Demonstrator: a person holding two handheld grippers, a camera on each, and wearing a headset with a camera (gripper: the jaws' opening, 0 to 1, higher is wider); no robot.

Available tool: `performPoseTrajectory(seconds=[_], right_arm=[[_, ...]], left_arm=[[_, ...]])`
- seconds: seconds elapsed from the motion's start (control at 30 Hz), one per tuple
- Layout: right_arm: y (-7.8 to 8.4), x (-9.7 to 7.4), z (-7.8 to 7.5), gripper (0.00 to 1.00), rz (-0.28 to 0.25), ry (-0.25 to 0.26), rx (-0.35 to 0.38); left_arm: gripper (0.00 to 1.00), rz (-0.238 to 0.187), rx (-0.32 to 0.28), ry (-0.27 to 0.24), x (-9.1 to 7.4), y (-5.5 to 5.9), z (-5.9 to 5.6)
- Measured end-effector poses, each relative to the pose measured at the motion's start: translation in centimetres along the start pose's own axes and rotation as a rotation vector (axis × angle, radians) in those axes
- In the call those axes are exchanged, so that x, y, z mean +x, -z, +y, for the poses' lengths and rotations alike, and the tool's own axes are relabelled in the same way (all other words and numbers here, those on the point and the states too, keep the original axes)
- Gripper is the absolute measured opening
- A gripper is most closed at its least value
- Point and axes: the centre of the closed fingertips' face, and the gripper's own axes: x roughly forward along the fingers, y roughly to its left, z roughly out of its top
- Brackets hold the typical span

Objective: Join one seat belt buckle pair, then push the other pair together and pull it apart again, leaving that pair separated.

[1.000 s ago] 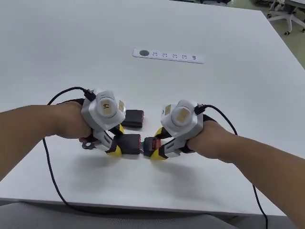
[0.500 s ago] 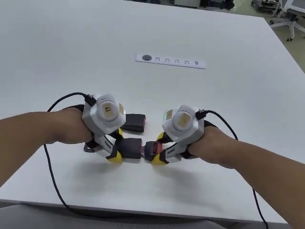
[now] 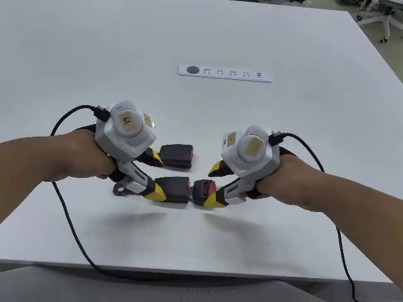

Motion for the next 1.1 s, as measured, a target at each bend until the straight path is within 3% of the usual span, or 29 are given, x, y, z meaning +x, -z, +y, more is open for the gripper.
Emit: performPoseTrajectory(seconds=[0.17,0.23,0.43,0.57,0.67,0.83,0.9,1.1], right_arm=[[0.4,-0.9,-1.3,0.35,-0.011,0.014,-0.003],[1.1,-1.3,-1.8,0.35,-0.007,0.021,-0.002],[2.4,-2.4,-3.7,0.33,0.0,0.042,0.01],[3.6,-3.1,-4.5,0.33,0.023,0.037,0.001],[5.4,-3.7,-5.8,0.33,0.045,0.04,0.001],[6.8,-4.9,-7.2,0.33,0.06,0.065,0.026],[7.4,-5.3,-8.1,0.33,0.069,0.08,0.035],[9.2,-6.6,-9.2,0.33,0.101,0.107,0.06]], left_arm=[[0.48,-0.013,0.015,-0.039,-0.6,-1.2,1.4],[0.48,-0.007,0.021,-0.04,-0.5,-1.2,2.2],[0.47,0.003,0.041,-0.043,0.1,-1.8,2.9],[0.46,0.0,0.048,-0.032,0.9,-2.3,3.1],[0.46,-0.007,0.052,-0.032,1.4,-2.4,3.9],[0.46,-0.005,0.06,-0.022,1.5,-2.7,5.5],[0.46,0.001,0.088,-0.015,1.7,-3.1,5.2],[0.45,0.01,0.111,0.013,2.3,-2.9,6.1]])
